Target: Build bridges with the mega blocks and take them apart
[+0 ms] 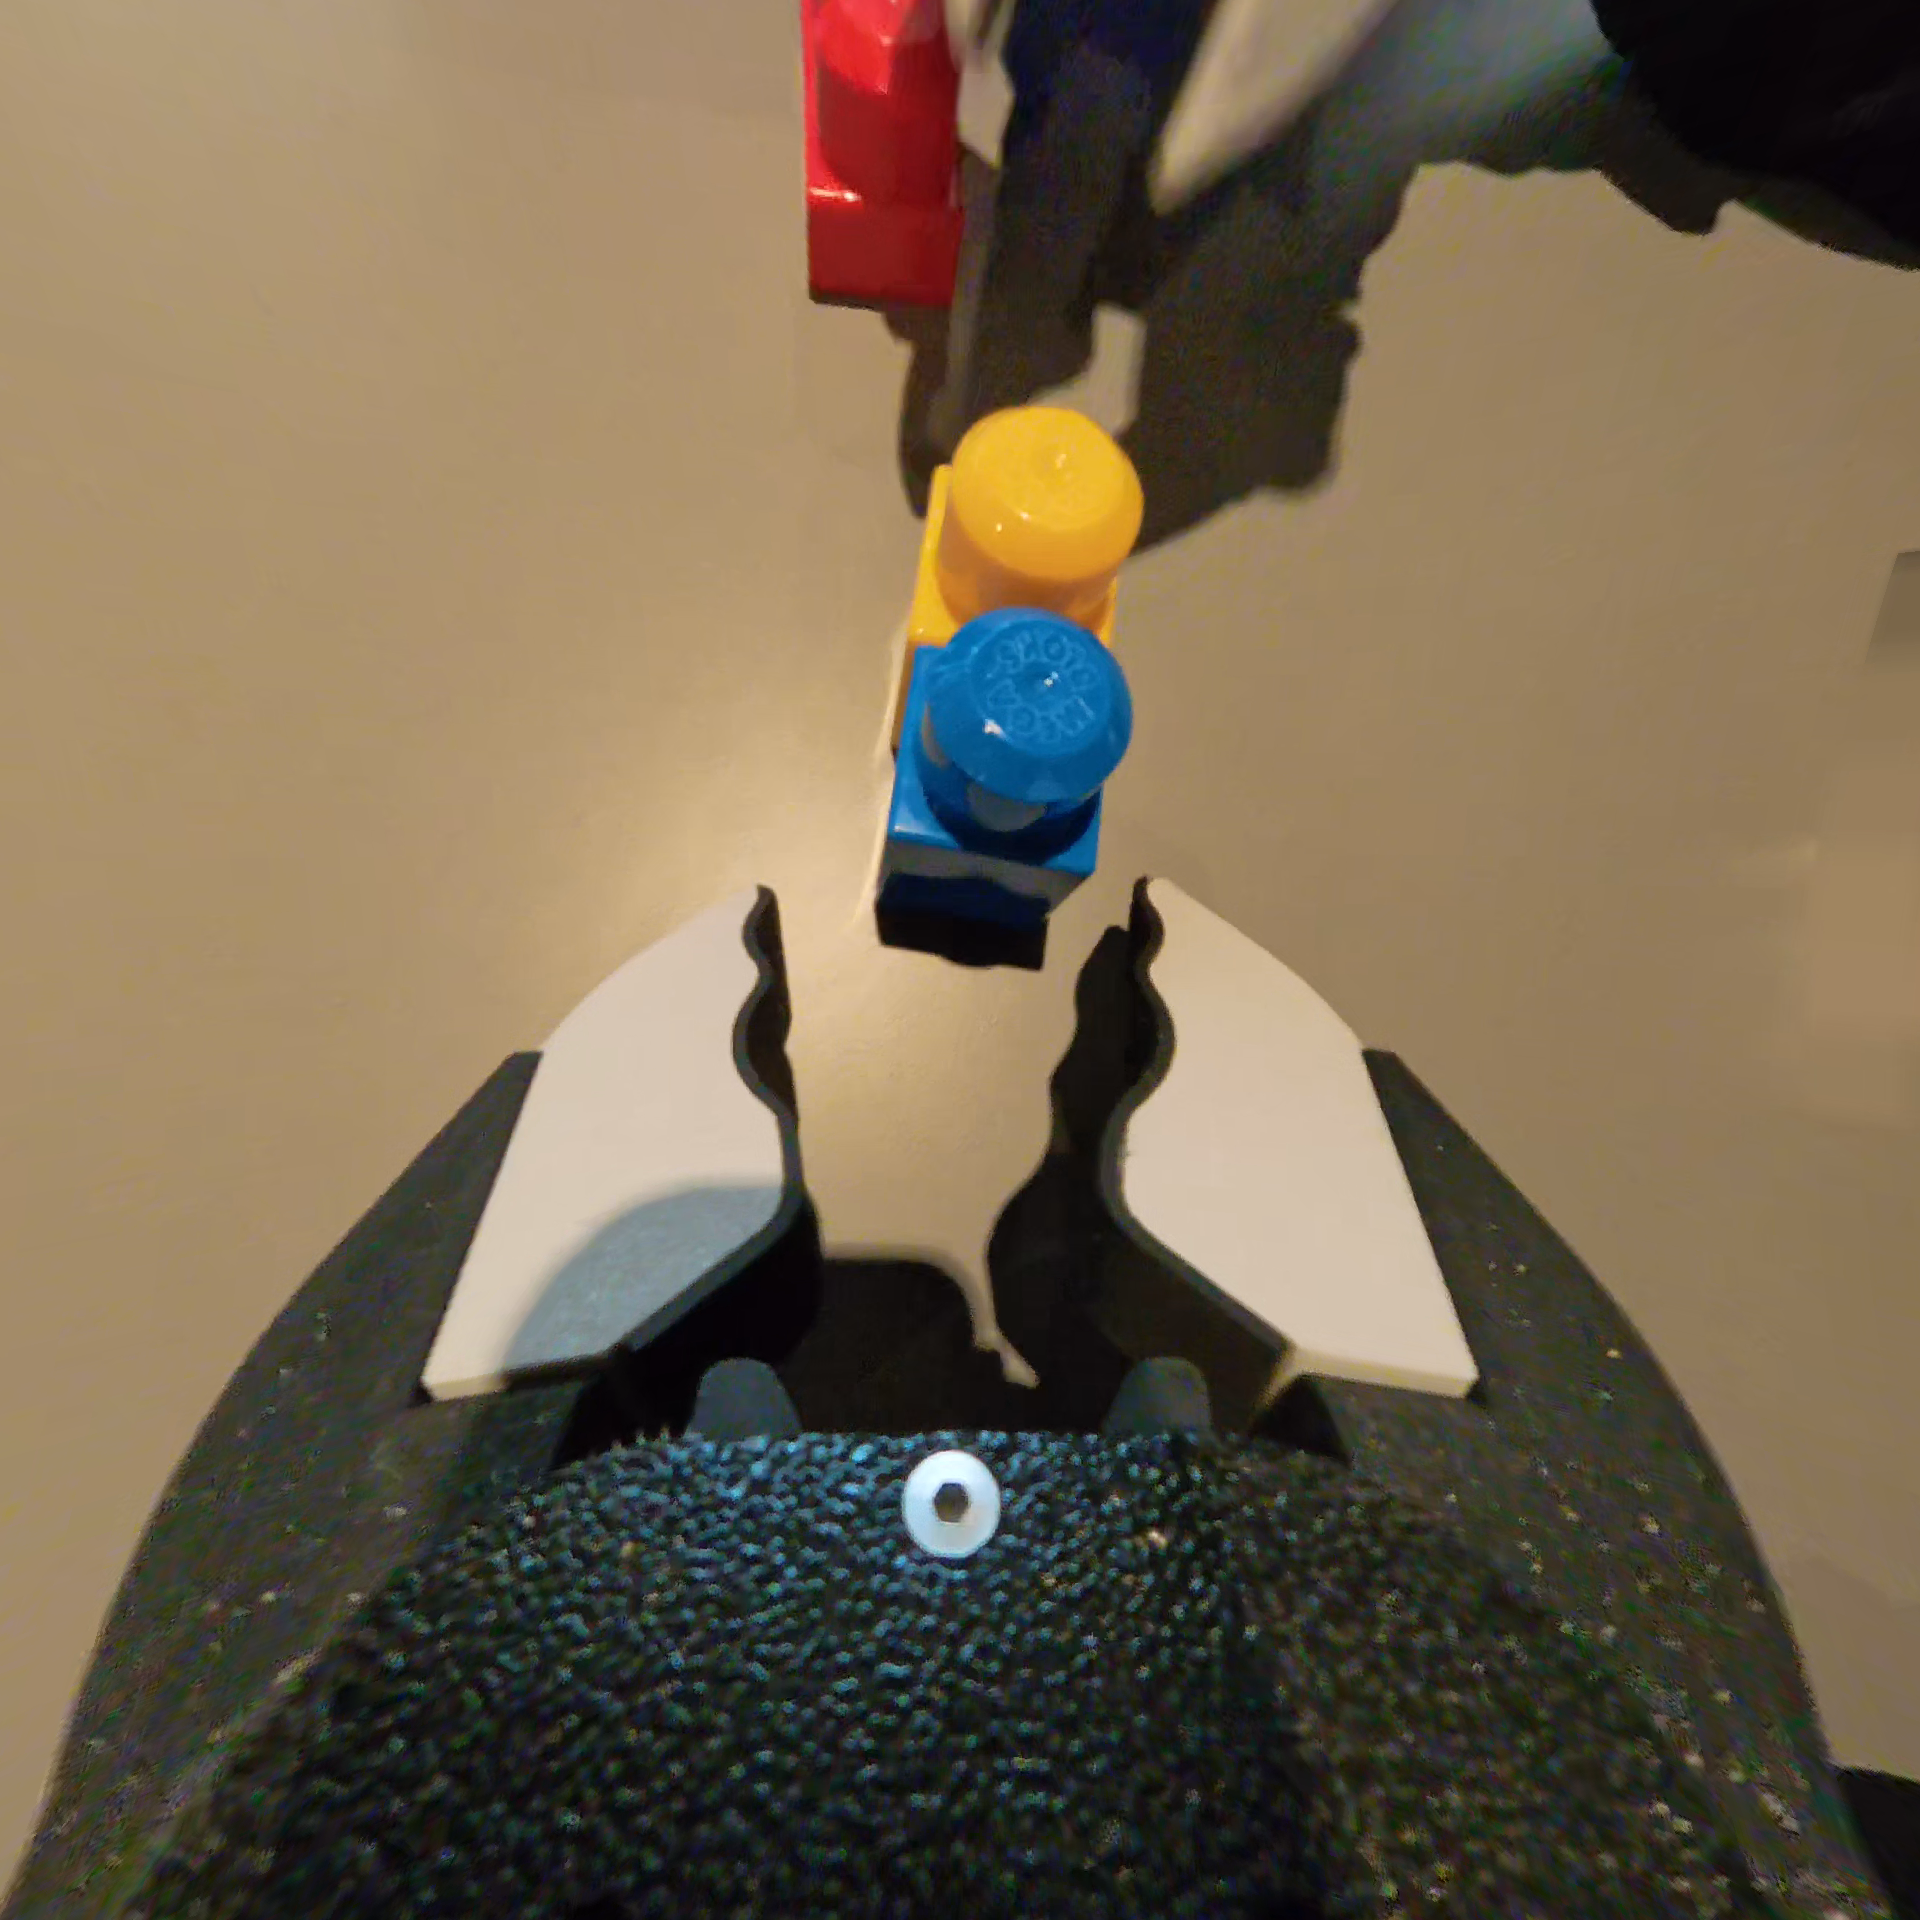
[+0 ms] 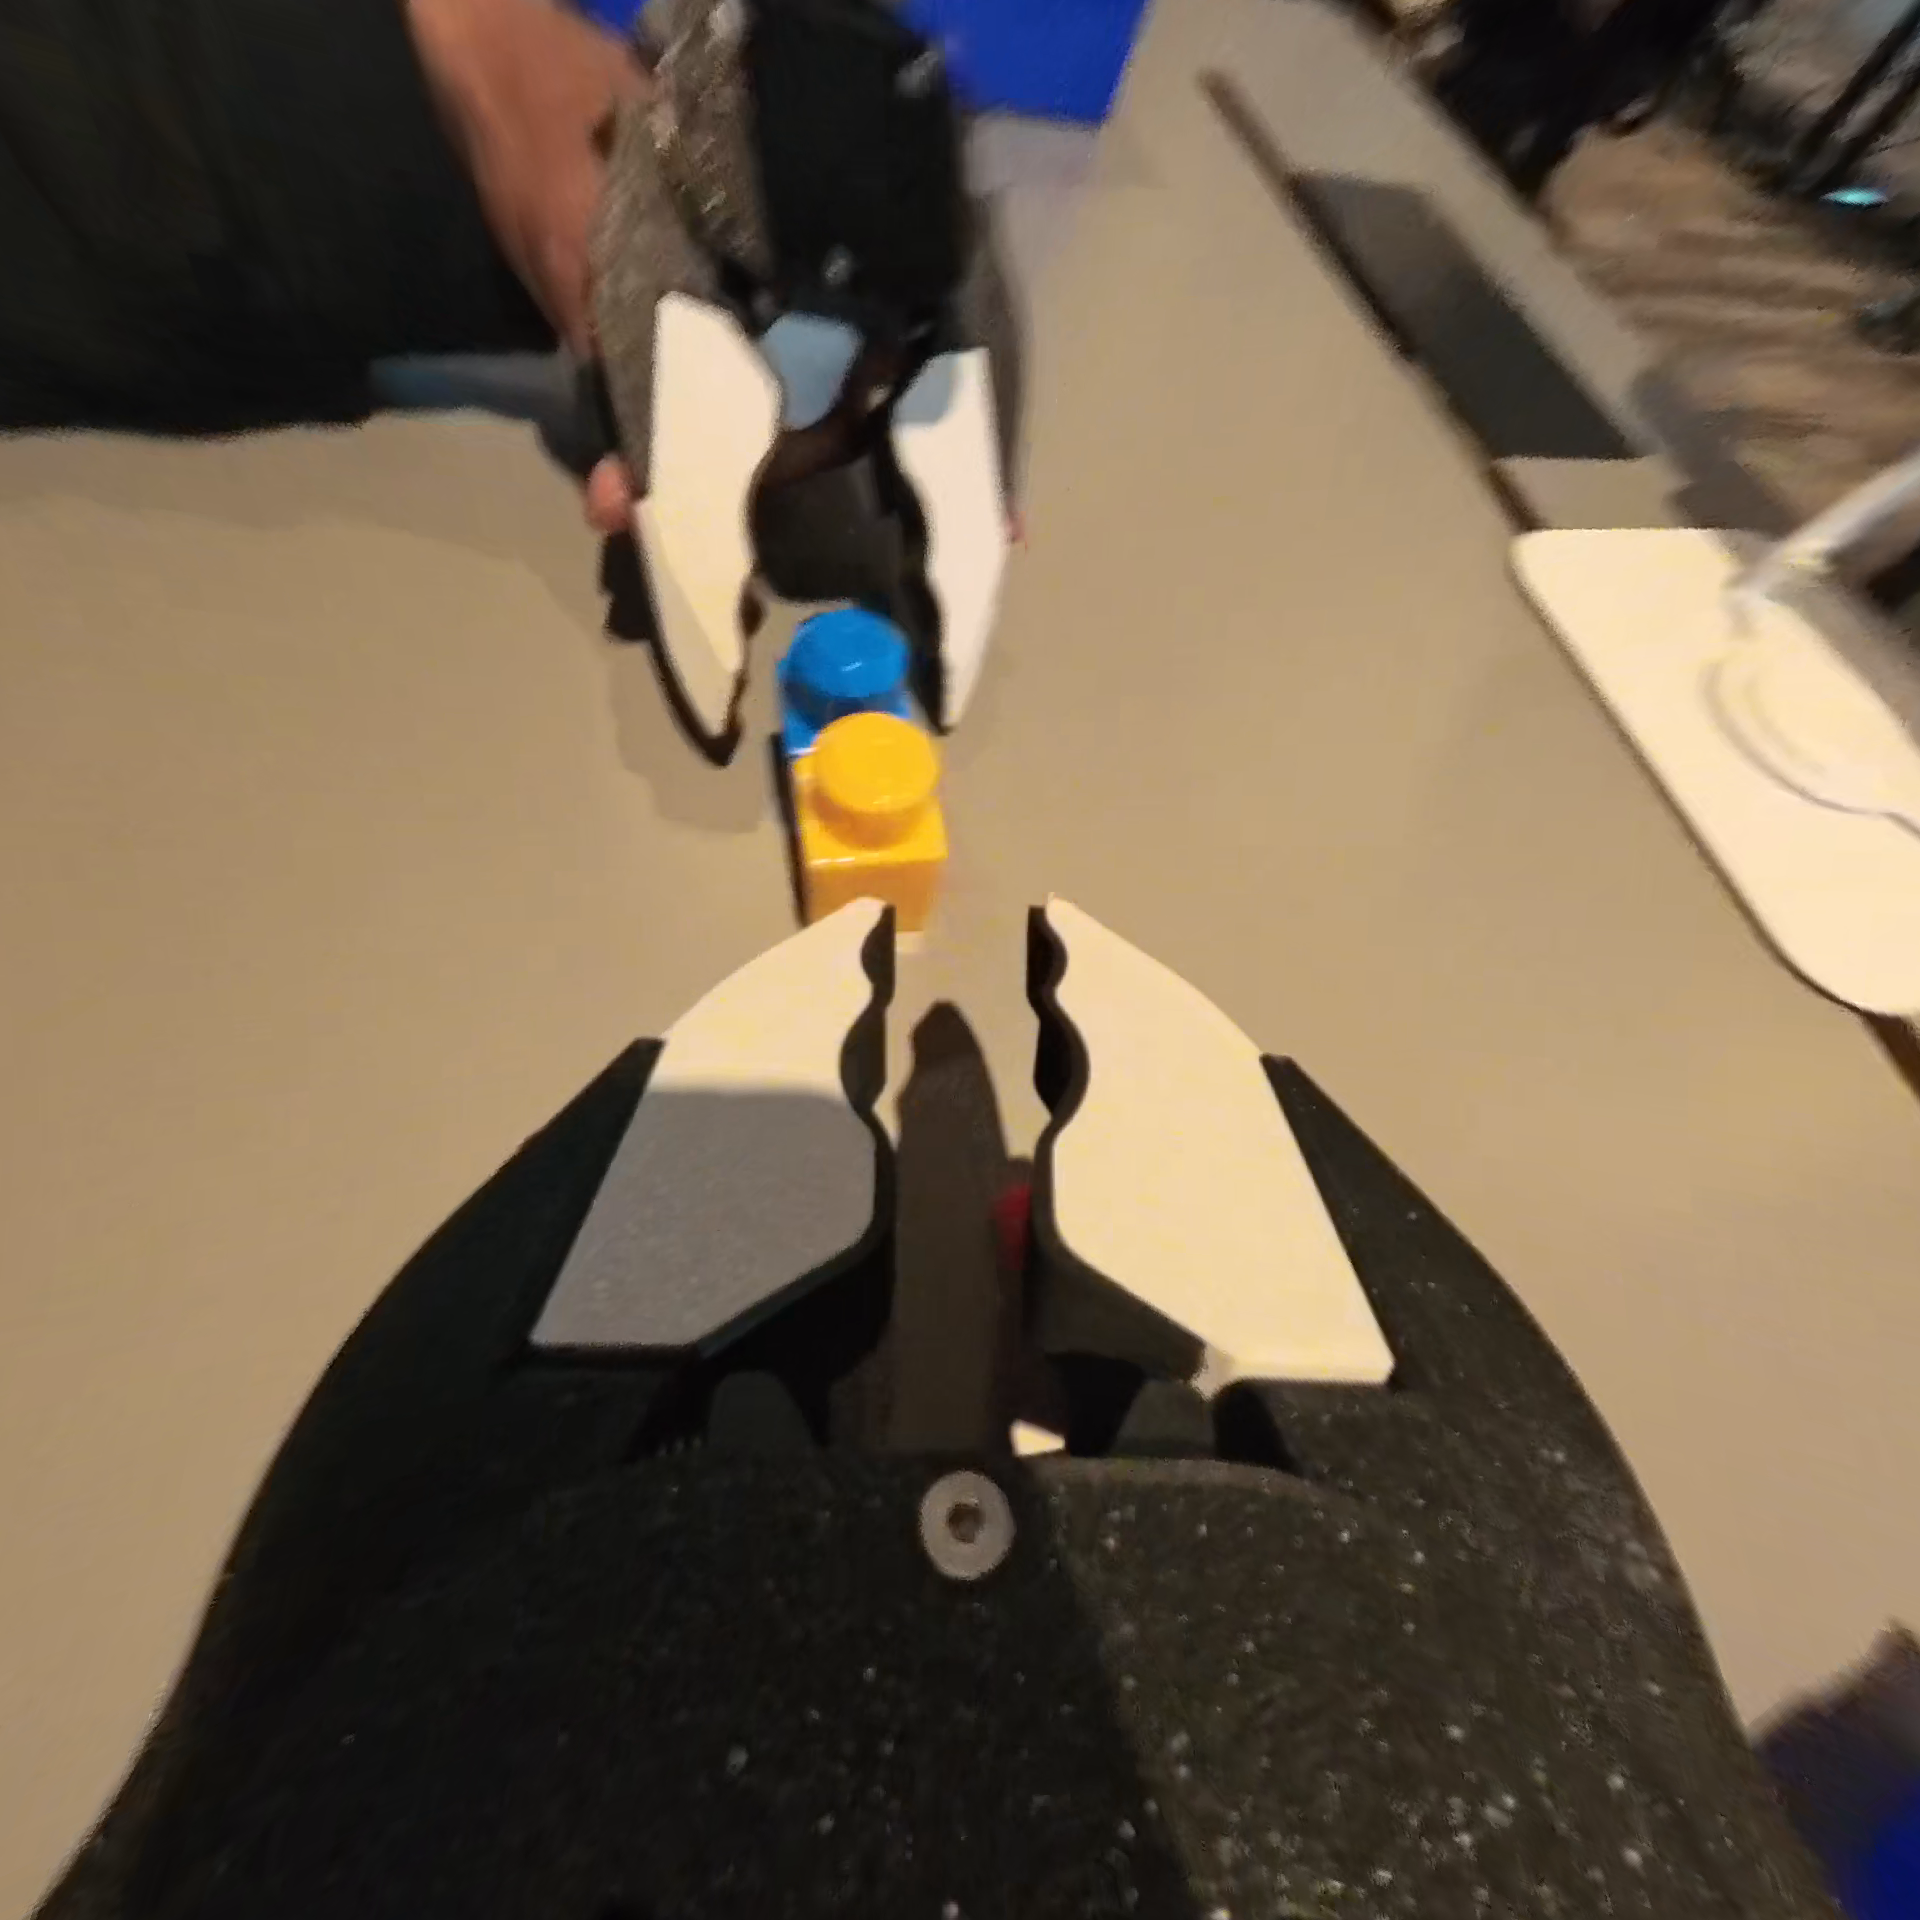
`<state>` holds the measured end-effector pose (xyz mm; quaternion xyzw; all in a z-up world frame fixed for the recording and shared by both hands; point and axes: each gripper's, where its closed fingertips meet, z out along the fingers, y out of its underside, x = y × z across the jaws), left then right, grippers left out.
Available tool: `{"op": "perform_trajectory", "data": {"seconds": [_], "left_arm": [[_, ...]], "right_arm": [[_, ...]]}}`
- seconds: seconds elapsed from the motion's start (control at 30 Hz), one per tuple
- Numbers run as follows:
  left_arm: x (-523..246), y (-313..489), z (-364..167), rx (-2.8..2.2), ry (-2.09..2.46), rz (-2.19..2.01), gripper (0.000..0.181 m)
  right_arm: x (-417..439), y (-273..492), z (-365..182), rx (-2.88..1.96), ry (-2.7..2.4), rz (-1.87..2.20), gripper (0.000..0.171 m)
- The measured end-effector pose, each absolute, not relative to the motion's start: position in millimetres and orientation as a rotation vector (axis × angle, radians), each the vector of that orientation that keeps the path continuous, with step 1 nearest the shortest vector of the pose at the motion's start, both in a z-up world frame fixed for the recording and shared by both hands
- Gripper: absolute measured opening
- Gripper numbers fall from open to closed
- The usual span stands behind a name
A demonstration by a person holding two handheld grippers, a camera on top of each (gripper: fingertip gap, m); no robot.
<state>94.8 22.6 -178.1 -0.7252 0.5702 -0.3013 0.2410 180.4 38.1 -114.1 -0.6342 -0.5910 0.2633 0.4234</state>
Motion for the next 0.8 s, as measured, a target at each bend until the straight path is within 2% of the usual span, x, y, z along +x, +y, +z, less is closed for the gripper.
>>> {"op": "perform_trajectory", "data": {"seconds": [0.1,0.27,0.53,0.73,0.8], "left_arm": [[90.7,28.1,-165.5,-1.944,1.496,-0.858,0.063],[87.2,35.4,-150.7,-1.892,1.42,-0.881,0.062],[88.6,35.6,-155.1,-1.903,1.435,-0.861,0.062],[88.9,35.9,-154.6,-1.901,1.438,-0.849,0.061],[88.9,36.5,-153.2,-1.898,1.431,-0.851,0.061]], "right_arm": [[210.9,67.4,-94.8,-1.699,-1.226,0.711,0.023],[231.4,79.3,-131.0,-1.928,-1.216,0.636,0.037],[242.2,79.3,-144.8,-2.001,-1.282,0.478,0.046],[232.7,77.0,-147.0,-2.006,-1.28,0.508,0.025],[227.8,79.2,-147.1,-2.003,-1.263,0.49,0.024]]}}
